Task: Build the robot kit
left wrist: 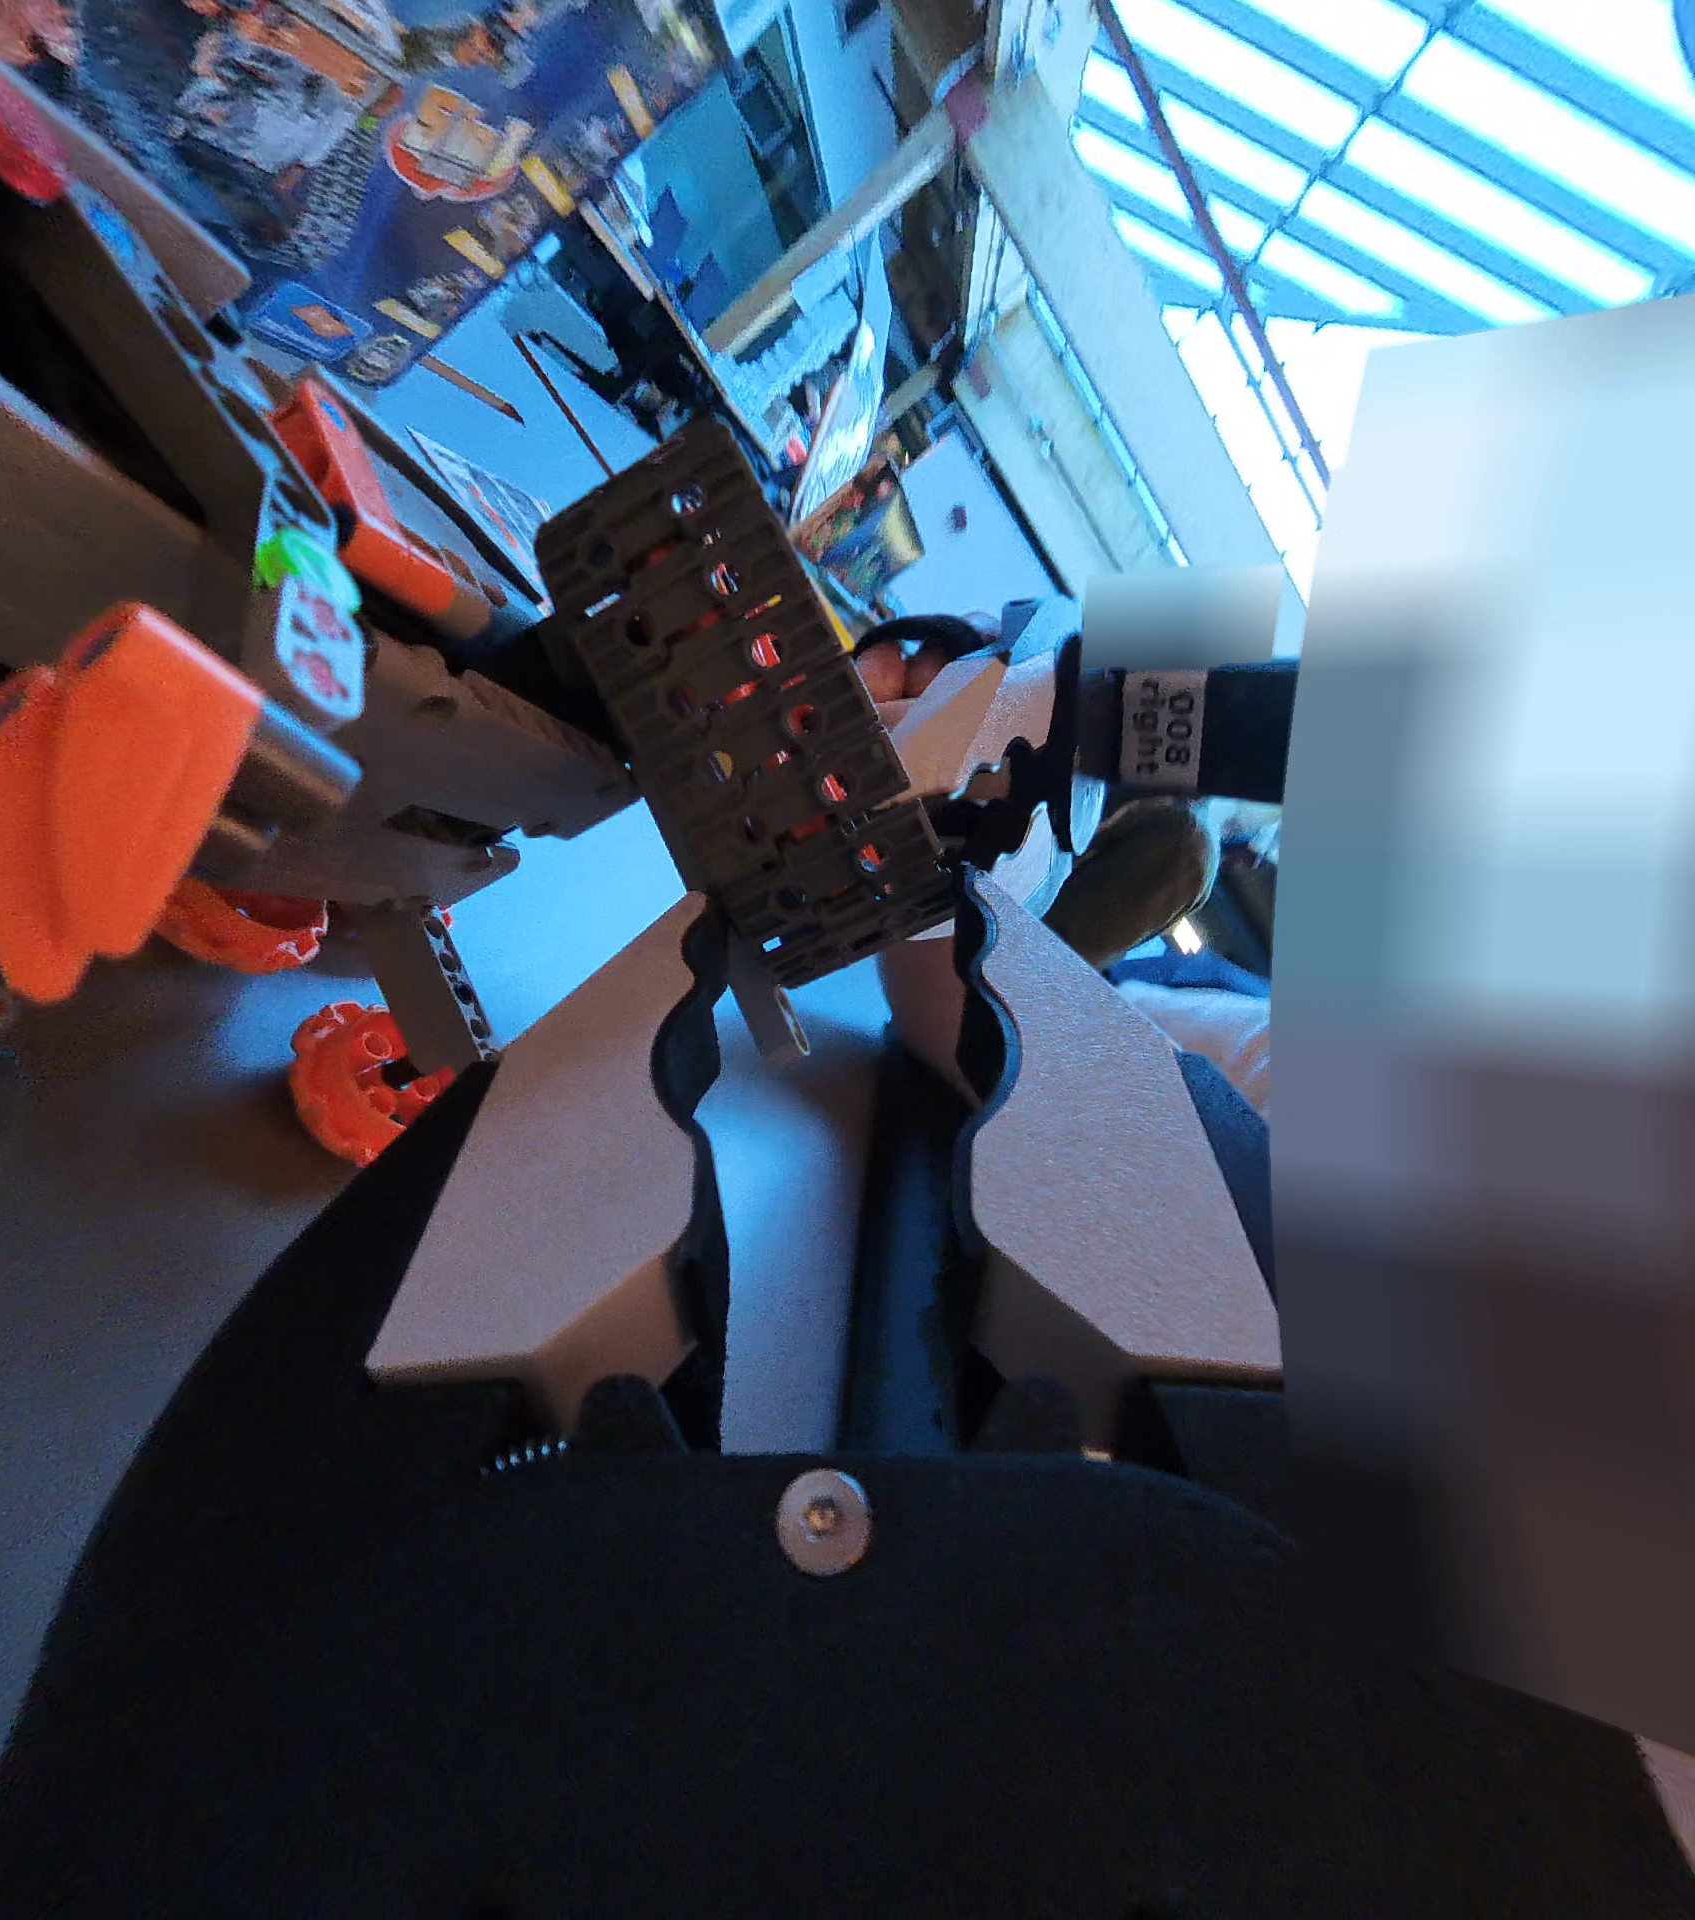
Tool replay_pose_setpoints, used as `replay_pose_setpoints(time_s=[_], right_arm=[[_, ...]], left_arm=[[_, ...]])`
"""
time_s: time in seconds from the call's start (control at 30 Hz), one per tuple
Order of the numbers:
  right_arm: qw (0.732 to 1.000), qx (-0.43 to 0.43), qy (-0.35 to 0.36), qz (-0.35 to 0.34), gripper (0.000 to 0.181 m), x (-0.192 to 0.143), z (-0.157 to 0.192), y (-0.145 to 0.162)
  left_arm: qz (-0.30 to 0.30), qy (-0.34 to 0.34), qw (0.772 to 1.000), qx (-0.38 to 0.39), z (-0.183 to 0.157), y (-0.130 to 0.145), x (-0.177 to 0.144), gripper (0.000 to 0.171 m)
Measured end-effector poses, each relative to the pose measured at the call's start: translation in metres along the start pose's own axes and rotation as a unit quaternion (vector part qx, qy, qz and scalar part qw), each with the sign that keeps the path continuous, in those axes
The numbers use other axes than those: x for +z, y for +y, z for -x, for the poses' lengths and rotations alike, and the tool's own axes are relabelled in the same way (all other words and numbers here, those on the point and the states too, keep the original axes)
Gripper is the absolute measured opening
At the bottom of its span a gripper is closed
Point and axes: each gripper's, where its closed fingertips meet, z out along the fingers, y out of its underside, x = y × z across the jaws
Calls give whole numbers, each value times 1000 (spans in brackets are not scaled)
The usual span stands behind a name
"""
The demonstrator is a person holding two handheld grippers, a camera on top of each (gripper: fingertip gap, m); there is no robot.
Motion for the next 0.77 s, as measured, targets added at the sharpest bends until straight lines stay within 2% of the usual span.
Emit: replay_pose_setpoints(time_s=[0.17, 0.23, 0.33, 0.47, 0.6, 0.77], right_arm=[[999, 2, 30, -15, 24, -21, 19, 3], [997, 8, 56, -45, 24, -34, 27, -4], [988, 86, 73, -109, 23, -54, 39, -17], [973, 170, 72, -142, 23, -69, 46, -12], [975, 147, 87, -143, 26, -71, 41, -7], [986, 90, 86, -108, 34, -63, 45, 9]], left_arm=[[30, 1, 998, 50, -7, 16, 10, 42], [29, 5, 998, 57, -10, 20, 10, 42], [29, 12, 997, 63, -14, 26, 9, 42], [34, 7, 995, 89, -16, 32, 13, 42], [49, 3, 993, 109, -18, 38, 18, 42], [58, 7, 991, 117, -19, 43, 22, 43]])
